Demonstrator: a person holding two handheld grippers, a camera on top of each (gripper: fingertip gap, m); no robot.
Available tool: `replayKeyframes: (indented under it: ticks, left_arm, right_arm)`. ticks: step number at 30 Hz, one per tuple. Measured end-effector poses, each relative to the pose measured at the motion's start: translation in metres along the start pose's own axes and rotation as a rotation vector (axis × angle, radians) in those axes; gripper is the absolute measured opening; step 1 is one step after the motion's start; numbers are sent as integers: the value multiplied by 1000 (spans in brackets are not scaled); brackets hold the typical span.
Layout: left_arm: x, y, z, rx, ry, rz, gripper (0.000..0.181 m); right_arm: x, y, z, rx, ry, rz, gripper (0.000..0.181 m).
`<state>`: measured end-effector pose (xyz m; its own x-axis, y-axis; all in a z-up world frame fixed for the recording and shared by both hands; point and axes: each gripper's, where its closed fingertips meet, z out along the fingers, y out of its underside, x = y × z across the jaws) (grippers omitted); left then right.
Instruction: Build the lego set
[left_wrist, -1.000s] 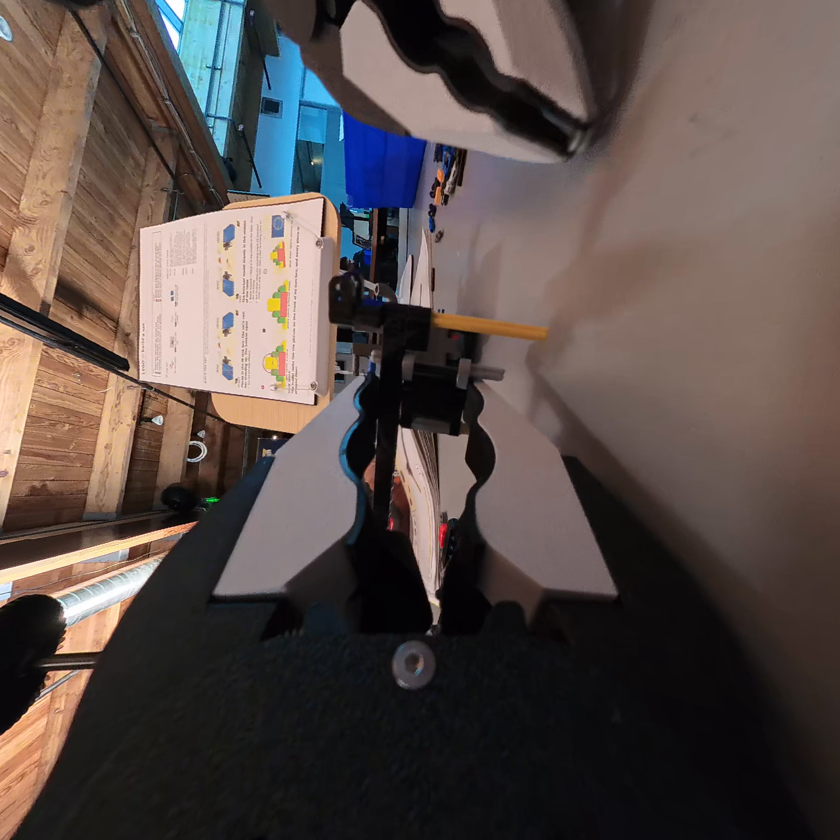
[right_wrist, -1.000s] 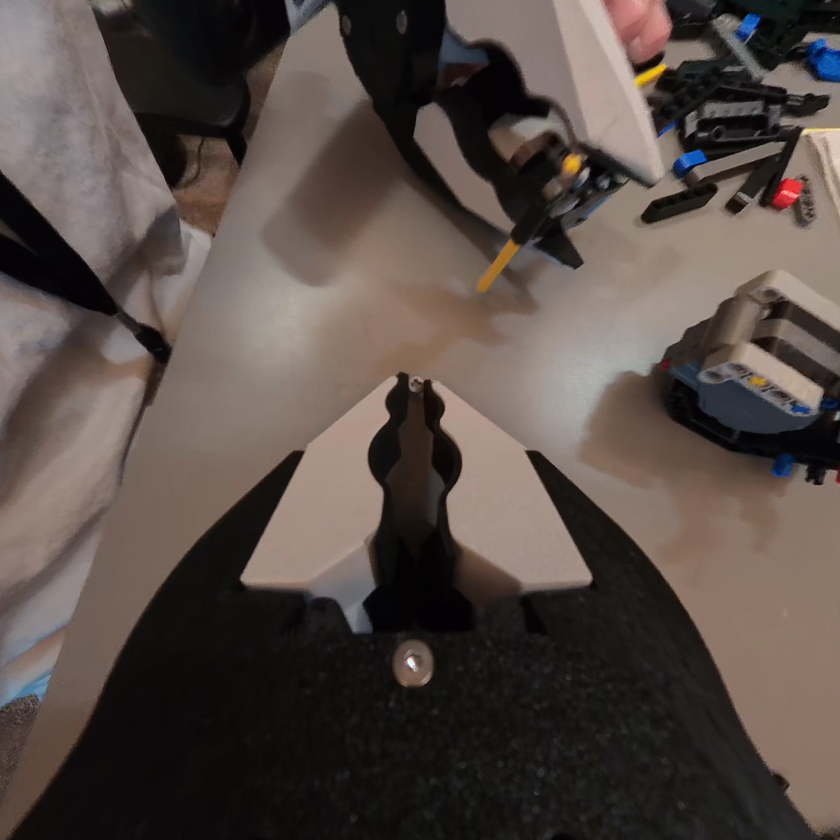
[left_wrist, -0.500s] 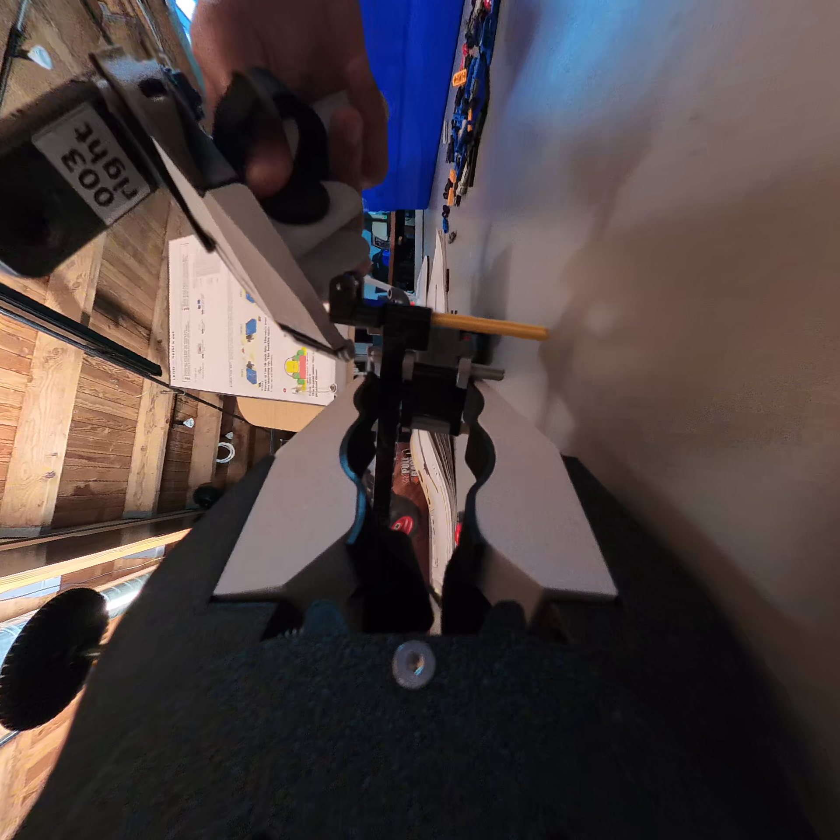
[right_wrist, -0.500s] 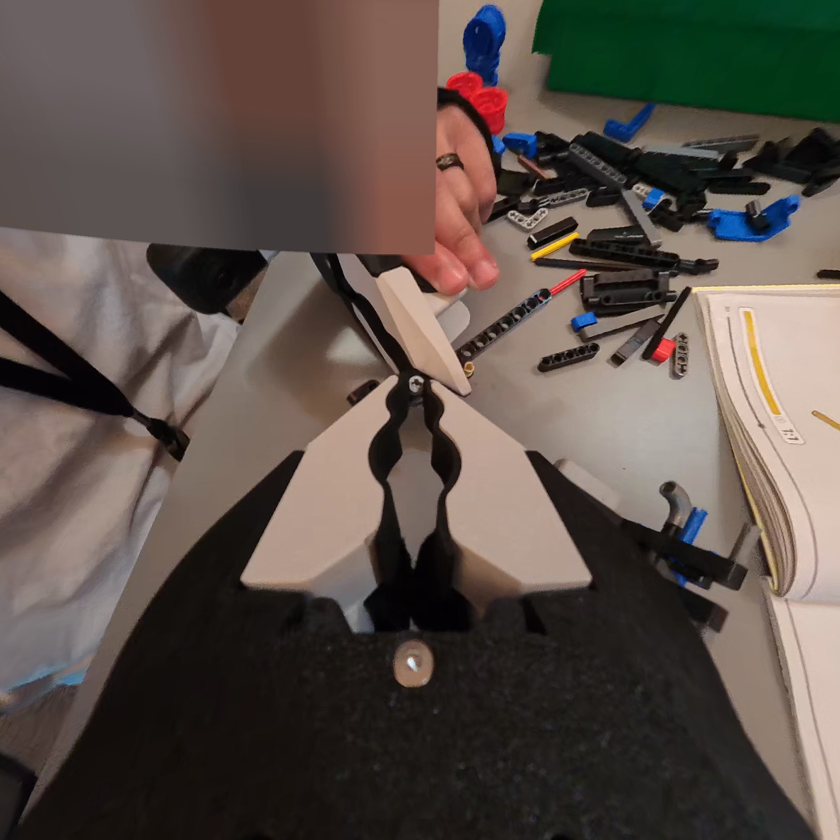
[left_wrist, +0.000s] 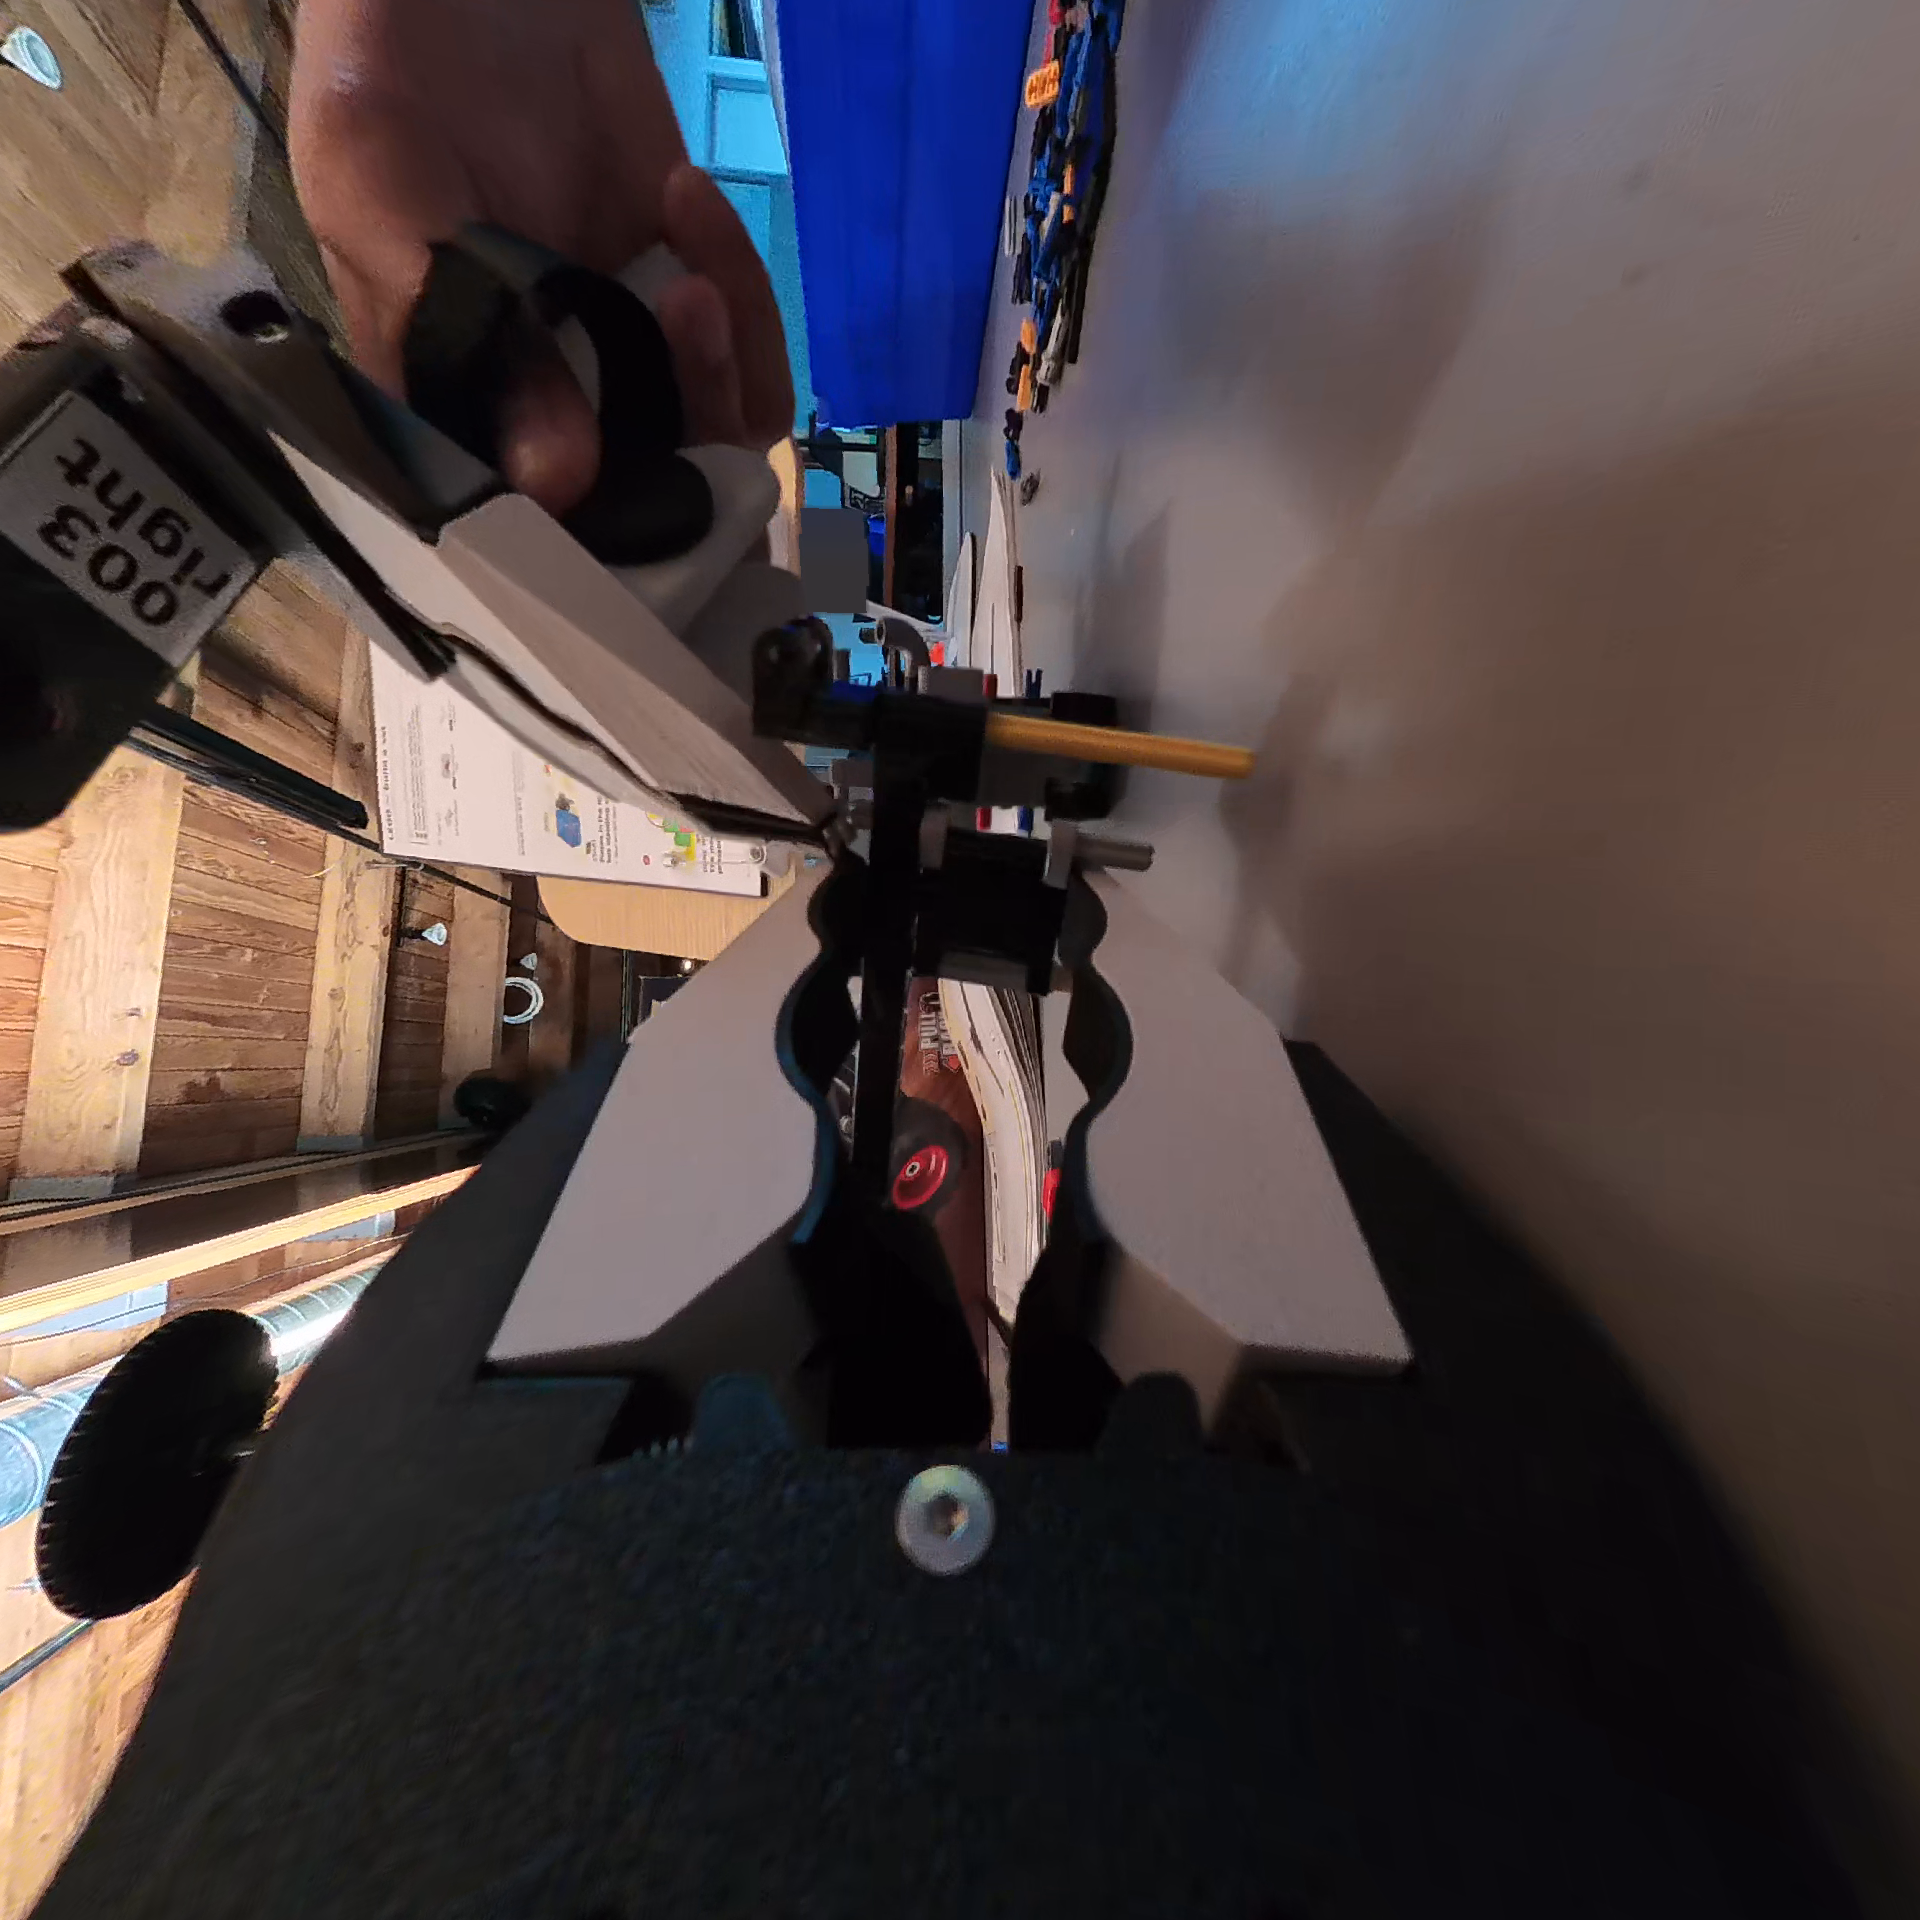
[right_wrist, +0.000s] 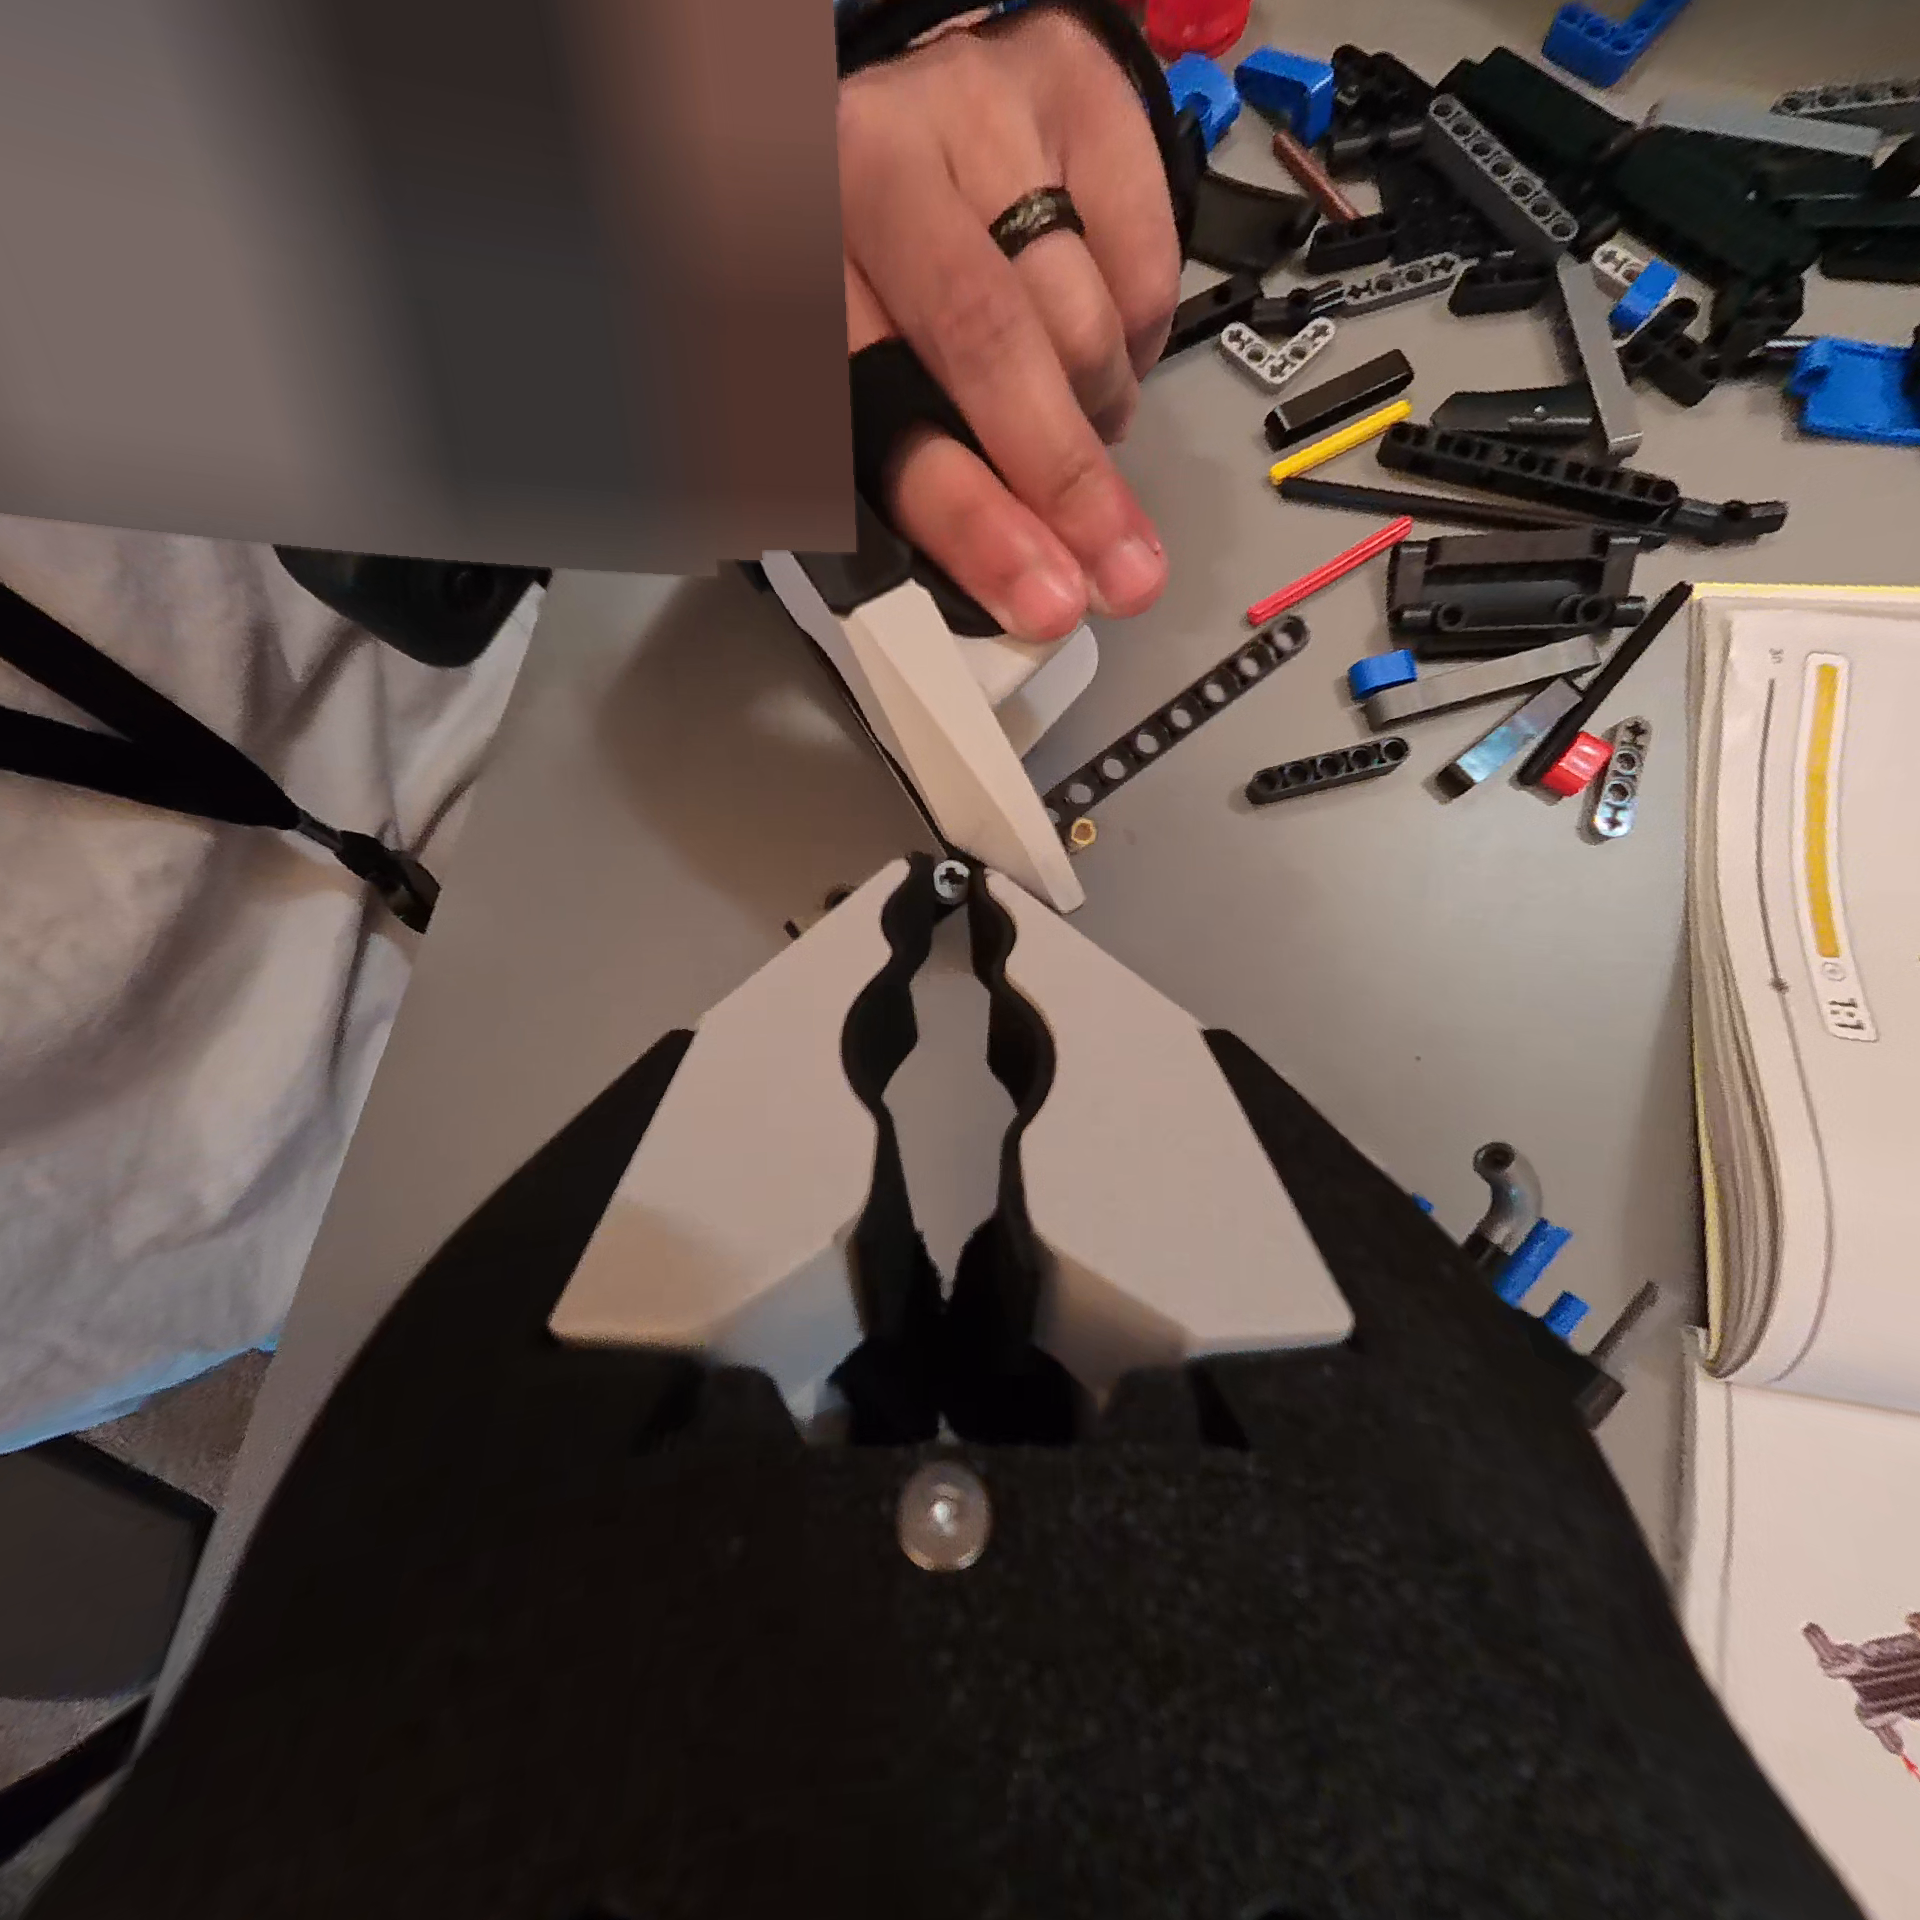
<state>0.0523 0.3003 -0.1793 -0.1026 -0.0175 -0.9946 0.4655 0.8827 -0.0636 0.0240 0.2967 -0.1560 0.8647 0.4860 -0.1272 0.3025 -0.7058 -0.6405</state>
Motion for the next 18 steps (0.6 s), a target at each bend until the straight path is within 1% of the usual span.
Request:
replayKeyframes:
  ticks: [5,9,18]
  left_arm:
    - [0,0,0,0,-1,0,36]
    - [1,2,0,-2,7,-14,35]
    - [2,3,1,-11,9,-4,36]
  right_arm:
    - [0,0,0,-34,-16,-23,6]
    - [-1,-3,-1,-16,-26,-30,6]
    - [3,-1,0,-29,-40,-20,6]
